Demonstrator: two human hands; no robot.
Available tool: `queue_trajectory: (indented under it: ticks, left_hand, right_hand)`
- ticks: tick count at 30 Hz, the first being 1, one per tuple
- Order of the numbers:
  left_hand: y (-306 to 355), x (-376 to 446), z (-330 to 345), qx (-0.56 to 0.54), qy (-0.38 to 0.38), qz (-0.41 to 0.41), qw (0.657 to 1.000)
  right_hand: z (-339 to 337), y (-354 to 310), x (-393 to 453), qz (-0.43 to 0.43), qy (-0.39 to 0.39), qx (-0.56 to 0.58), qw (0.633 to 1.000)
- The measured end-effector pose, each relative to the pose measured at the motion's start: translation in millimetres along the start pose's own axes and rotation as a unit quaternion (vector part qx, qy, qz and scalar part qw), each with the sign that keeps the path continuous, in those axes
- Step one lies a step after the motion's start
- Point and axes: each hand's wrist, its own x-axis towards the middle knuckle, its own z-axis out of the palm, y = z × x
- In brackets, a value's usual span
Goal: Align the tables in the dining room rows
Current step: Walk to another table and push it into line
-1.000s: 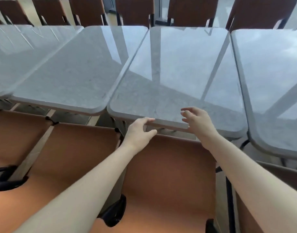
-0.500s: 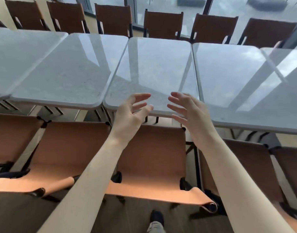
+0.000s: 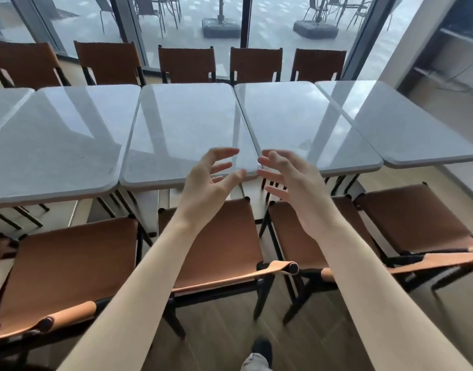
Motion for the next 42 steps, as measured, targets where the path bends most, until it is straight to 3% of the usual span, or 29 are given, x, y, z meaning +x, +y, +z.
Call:
queue_trajectory:
  ticks: [7, 13, 34, 42]
  left_hand:
    - [33.7, 8.8, 45.8, 0.004, -0.065, 0.039, 0.997]
    - [56.9, 7.9, 96.8, 0.02, -0.079, 0.064, 0.995]
    - [109.9, -17.1, 370.7, -0.015, -0.059, 0.056, 0.997]
    - [96.4, -5.0, 410.2, 0.032, -0.074, 0.01, 0.997]
  right_hand:
    - [-57.2, -6.9, -22.9, -0.017, 0.053, -0.013, 0.998]
    - [-111.7, -4.0, -39.6, -0.014, 0.069, -0.011, 0.997]
    - [-397.5, 1.9, -85.8, 0.011, 0.023, -0.101, 0.995]
    - [-438.9, 19.6, -63.5, 0.026, 0.007, -0.064, 0.998]
